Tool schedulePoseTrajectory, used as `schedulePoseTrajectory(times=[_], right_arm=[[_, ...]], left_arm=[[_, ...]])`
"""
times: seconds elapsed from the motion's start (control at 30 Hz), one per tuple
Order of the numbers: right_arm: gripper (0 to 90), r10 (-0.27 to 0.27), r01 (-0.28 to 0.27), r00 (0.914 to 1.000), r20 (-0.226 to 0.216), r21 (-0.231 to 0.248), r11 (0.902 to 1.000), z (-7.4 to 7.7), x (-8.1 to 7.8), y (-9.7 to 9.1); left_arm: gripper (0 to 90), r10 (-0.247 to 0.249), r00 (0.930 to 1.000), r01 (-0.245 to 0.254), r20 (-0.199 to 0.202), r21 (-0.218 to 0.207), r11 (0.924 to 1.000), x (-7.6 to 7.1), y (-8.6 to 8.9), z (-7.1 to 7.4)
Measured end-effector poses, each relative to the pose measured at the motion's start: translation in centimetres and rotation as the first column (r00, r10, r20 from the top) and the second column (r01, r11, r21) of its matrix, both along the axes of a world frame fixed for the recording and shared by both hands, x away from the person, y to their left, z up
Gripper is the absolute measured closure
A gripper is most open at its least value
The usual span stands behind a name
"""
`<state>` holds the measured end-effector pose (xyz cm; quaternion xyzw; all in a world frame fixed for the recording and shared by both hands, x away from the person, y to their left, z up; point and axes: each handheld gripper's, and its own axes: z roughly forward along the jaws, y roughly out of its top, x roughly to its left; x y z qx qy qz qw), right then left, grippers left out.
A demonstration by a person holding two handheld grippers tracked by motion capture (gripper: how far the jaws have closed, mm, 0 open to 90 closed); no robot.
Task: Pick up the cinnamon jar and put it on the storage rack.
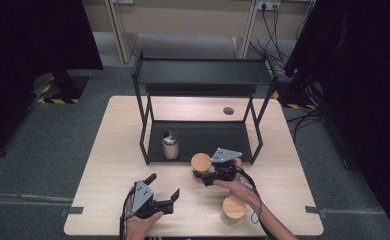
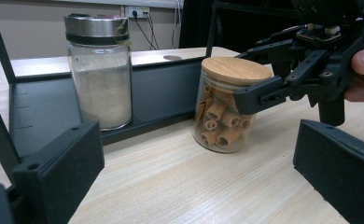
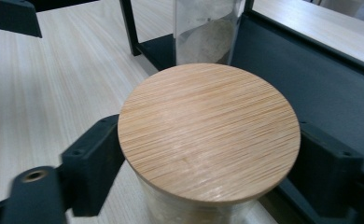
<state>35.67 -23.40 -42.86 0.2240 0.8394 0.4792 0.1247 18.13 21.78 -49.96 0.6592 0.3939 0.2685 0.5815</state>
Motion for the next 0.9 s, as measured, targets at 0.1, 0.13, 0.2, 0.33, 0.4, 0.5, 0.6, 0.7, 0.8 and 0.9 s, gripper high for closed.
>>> schedulePoseTrajectory(times=[0.1,0.13,0.2,0.33,0.4,0.5,0.6,0.7,0.8,0.9], right_arm=[[25.2,0.01,-0.01,0.9999,0.0,0.002,0.9999,0.0,0.3,-0.2],[25.3,0.013,-0.013,0.9999,-0.002,0.002,0.9999,0.0,0.4,-0.3],[25.5,0.013,-0.013,0.9999,0.003,0.003,0.9999,0.0,0.4,-0.3],[25.7,0.017,-0.017,0.9998,0.002,0.002,0.9998,0.1,0.5,-0.4],[25.7,0.01,-0.01,0.9999,0.0,0.014,0.9999,0.1,0.5,-0.6],[25.6,0.011,-0.011,0.9999,-0.002,0.021,0.9997,0.3,0.5,-0.8],[25.7,0.012,-0.013,0.9999,0.003,0.027,0.9996,0.6,0.5,-1.0],[25.6,0.013,-0.013,0.9999,0.005,0.038,0.9992,0.9,0.4,-1.2],[25.7,0.011,-0.011,0.9999,0.009,0.042,0.999,1.3,0.4,-1.3],[25.7,0.006,-0.007,0.9999,0.009,0.052,0.9986,1.6,0.4,-1.5]], left_arm=[[1.0,0.0,1.0,0.0,0.0,-0.001,1.0,0.0,0.0,0.0],[1.0,0.001,1.0,-0.001,-0.001,0.0,1.0,0.0,0.0,0.0],[1.0,0.001,1.0,-0.001,-0.001,0.0,1.0,0.0,0.0,0.0],[1.0,0.001,1.0,-0.001,0.001,0.0,1.0,0.0,0.0,0.0],[1.0,0.0,1.0,0.0,0.001,0.0,1.0,0.0,0.0,0.0],[1.0,-0.001,1.0,0.001,0.001,0.0,1.0,0.0,0.0,0.0],[1.0,-0.001,1.0,0.001,0.001,0.0,1.0,0.0,0.0,0.0],[1.0,-0.002,1.0,0.002,0.001,0.001,1.0,0.0,0.0,0.0],[1.0,-0.003,1.0,0.003,0.001,0.002,1.0,0.0,0.0,0.0],[1.0,-0.003,1.0,0.003,0.001,0.003,1.0,0.0,0.0,0.0]])
